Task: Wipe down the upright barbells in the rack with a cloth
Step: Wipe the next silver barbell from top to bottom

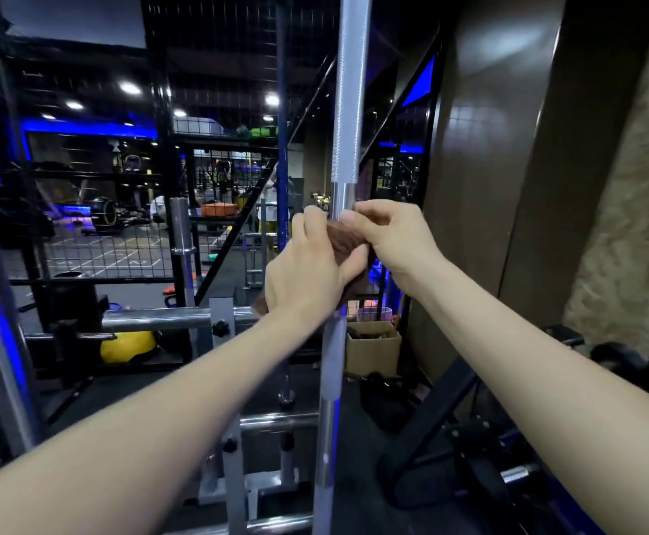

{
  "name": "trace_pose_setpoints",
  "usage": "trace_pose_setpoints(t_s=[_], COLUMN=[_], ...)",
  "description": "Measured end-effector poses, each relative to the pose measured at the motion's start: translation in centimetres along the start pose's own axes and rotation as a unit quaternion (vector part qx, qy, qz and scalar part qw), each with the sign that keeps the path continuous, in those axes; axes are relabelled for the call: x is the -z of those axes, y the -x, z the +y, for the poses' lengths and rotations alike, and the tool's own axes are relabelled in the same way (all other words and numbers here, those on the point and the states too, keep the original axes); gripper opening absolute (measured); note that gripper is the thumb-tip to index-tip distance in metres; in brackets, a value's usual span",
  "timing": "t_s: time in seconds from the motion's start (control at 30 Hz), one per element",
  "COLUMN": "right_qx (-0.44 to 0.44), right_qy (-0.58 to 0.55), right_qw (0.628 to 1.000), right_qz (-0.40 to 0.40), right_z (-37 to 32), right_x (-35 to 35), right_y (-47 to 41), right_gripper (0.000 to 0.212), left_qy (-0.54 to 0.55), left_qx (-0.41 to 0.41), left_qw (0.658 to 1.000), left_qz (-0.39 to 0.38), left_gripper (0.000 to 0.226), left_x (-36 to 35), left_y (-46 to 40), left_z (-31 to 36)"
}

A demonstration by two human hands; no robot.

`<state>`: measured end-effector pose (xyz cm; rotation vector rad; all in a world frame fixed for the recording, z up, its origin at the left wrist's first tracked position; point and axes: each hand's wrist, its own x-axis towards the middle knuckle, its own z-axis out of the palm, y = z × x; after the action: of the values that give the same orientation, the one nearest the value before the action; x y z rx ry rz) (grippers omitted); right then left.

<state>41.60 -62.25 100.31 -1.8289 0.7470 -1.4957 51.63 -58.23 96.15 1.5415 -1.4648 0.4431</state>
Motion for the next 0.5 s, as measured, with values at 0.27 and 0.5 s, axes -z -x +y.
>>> trace_pose_setpoints(t_s=[0.27,0.5], right_qx=[-0.031,-0.012], right_qy=[-0.019,-0.005], right_qw=[0.999,1.000], right_qz=[0.002,-0.022], right_z=[0.6,0.7], right_x=[0.3,0.0], right_y=[0.7,0.4], right_gripper=[0.009,0.016], left_qy=[-0.001,0.023], left_qx=[0.059,0.033], left_qw=[0.989,0.995], left_qz=[-0.133,-0.086], left_gripper=[0.049,0.050], left_x=[-3.1,-1.3], left_y=[7.1,4.2], left_z=[-2.8,-2.0])
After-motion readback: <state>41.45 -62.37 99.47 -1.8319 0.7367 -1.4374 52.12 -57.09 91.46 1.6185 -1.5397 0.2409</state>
